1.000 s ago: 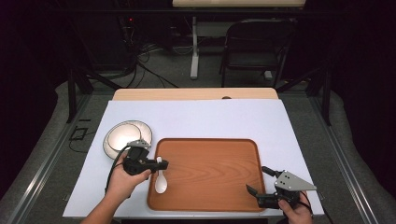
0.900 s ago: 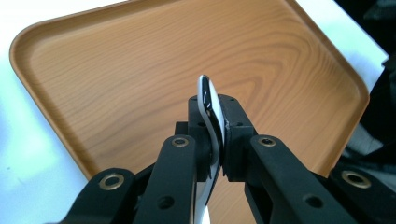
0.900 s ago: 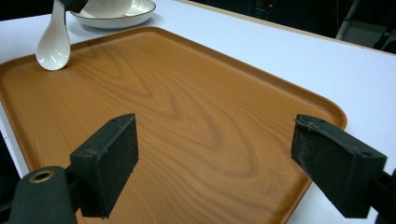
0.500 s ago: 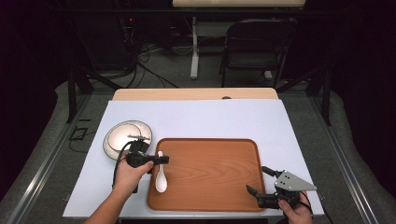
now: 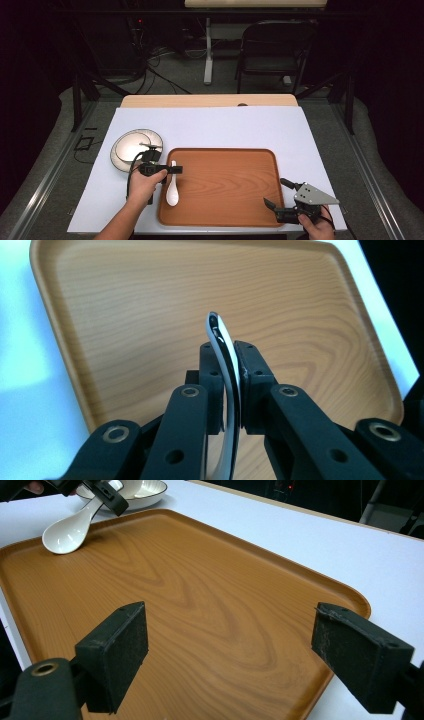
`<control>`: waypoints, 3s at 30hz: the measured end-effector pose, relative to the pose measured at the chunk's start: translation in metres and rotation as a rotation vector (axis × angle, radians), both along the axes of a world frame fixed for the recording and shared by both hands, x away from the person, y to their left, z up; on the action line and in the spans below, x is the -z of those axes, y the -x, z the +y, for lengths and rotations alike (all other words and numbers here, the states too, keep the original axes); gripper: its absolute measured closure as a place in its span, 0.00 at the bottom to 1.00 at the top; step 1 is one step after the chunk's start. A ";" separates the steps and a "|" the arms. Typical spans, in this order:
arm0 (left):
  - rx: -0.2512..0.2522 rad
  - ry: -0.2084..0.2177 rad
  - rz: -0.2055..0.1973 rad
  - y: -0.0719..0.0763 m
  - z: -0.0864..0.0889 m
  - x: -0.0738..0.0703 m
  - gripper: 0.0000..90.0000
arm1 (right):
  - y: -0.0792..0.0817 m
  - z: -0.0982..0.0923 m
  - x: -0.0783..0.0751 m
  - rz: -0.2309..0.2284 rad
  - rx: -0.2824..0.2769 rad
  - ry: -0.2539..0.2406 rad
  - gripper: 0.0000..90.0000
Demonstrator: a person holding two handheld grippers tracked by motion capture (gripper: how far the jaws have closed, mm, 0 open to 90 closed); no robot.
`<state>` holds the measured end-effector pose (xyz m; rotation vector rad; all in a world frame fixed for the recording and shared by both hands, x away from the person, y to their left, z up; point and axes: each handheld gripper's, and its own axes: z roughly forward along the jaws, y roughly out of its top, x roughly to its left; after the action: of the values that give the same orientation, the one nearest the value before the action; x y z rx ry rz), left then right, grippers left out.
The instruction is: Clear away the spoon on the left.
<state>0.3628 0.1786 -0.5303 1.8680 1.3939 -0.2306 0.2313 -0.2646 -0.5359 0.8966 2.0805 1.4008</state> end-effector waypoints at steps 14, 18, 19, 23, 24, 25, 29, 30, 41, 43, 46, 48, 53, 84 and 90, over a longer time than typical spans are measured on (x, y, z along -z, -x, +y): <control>-0.035 -0.019 0.040 -0.009 -0.002 0.015 0.90 | -0.001 -0.001 0.000 0.004 0.000 -0.004 0.16; -0.042 -0.018 0.044 -0.010 -0.002 0.018 0.90 | -0.001 0.000 0.000 0.004 -0.002 -0.005 0.16; -0.045 -0.020 0.045 -0.010 -0.002 0.019 0.90 | -0.001 0.000 0.000 0.003 -0.003 -0.004 0.16; -0.051 -0.019 0.050 -0.010 -0.002 0.020 0.89 | -0.001 0.000 0.000 0.004 -0.002 -0.004 0.16; -0.052 -0.016 0.050 -0.010 -0.002 0.021 0.89 | -0.001 0.000 0.000 0.003 -0.004 -0.003 0.16; -0.052 -0.018 0.048 -0.011 -0.001 0.021 0.89 | -0.001 0.000 0.000 0.003 -0.004 -0.003 0.16; -0.056 -0.025 0.046 -0.011 -0.001 0.020 0.87 | -0.001 0.000 0.000 0.003 -0.004 -0.002 0.16; -0.058 -0.026 0.045 -0.011 0.000 0.020 0.86 | -0.001 0.000 0.000 0.003 -0.004 -0.002 0.16; -0.070 -0.062 0.001 -0.009 0.003 0.013 0.71 | -0.001 0.000 0.000 0.004 -0.002 -0.003 0.16; -0.073 -0.065 -0.005 -0.008 0.003 0.012 0.68 | -0.001 0.000 0.000 0.002 -0.003 -0.003 0.16; -0.070 -0.099 -0.040 -0.007 0.005 0.006 0.64 | -0.001 0.000 0.000 0.002 -0.003 -0.002 0.16; -0.075 -0.104 -0.050 -0.007 0.005 0.005 0.63 | -0.001 0.000 0.000 0.002 -0.003 -0.002 0.16; -0.072 -0.128 -0.078 -0.006 0.005 0.001 0.56 | -0.001 0.000 0.000 0.002 -0.003 -0.003 0.16; 0.005 -0.276 -0.471 0.047 0.018 -0.040 0.47 | -0.001 0.000 0.000 0.001 -0.002 -0.001 0.16; -0.004 -0.239 -0.499 0.061 0.024 -0.031 0.49 | -0.001 0.000 0.000 -0.001 -0.001 -0.002 0.16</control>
<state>0.3020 0.2029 -0.4993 1.9371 1.1103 0.3980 0.2323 -0.2642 -0.5360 0.8958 2.0790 1.4042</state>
